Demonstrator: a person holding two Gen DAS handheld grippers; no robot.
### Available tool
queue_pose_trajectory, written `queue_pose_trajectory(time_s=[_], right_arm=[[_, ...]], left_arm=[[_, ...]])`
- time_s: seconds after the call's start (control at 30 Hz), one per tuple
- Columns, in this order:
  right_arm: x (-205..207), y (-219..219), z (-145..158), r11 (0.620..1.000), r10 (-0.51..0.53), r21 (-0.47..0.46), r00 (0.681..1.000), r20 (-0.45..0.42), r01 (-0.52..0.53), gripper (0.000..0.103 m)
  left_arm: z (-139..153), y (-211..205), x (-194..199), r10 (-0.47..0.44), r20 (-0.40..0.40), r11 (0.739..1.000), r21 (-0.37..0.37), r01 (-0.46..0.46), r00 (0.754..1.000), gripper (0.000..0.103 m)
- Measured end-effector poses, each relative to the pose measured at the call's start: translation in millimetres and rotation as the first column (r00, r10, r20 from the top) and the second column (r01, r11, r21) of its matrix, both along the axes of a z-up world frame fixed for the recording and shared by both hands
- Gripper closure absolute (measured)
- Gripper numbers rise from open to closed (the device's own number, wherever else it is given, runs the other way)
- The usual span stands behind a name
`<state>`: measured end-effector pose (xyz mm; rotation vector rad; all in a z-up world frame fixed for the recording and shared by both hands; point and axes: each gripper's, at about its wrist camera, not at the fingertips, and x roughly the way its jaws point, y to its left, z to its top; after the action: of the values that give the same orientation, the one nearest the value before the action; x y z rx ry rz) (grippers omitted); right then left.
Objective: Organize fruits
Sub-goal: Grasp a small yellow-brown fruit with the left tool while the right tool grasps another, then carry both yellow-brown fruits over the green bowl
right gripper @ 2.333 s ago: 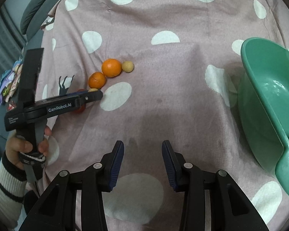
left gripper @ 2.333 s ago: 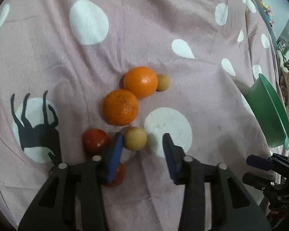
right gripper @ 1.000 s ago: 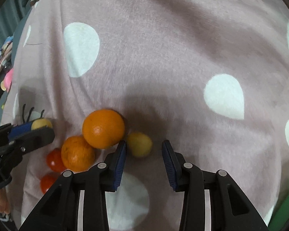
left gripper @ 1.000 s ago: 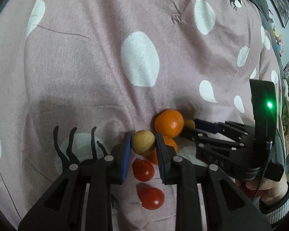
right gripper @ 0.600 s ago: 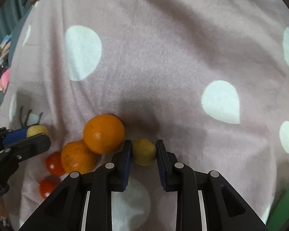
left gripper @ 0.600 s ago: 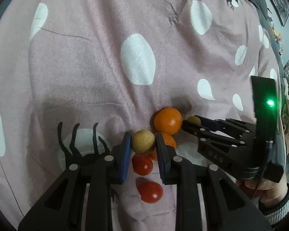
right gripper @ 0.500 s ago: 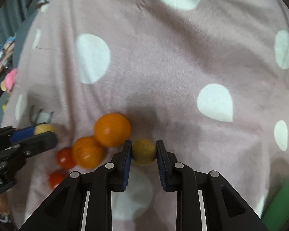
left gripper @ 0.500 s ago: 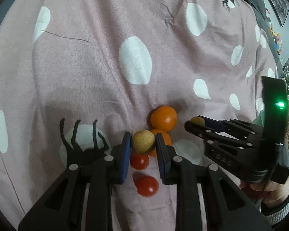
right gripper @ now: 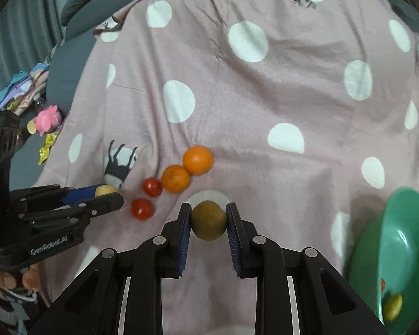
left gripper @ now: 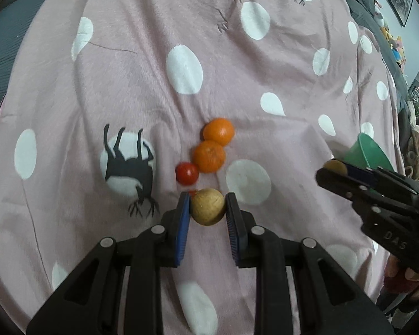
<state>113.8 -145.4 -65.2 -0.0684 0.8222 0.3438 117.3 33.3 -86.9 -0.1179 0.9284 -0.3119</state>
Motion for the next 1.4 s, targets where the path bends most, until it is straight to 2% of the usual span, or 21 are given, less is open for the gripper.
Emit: queue_pose_trajectory(time_s=[0.2,0.63,1.4], right_arm=[[-34.0,-19.3,11.4,0.999,-0.033,0.026,0.999,0.018,0.032,0.076],[-91.6,-34.6,22.6,0.995,-0.074,0.078,0.996,0.058,0.070,0.076],[-115.9,-63.5,27.4,0.978,-0.122,0.182,0.988,0.098,0.103,0.076]], left_arm=[[5.0,1.6,-31.7,0.003,0.010,1.000,0.016,-0.004,1.000,0.078],[23.3,-9.7,-75.6,-0.038,0.023,0.999,-0.013,0.038,0.999,0.078],[40.9,-63.3,-88.1,-0.152,0.039,0.988,0.030,0.151,0.988,0.078]])
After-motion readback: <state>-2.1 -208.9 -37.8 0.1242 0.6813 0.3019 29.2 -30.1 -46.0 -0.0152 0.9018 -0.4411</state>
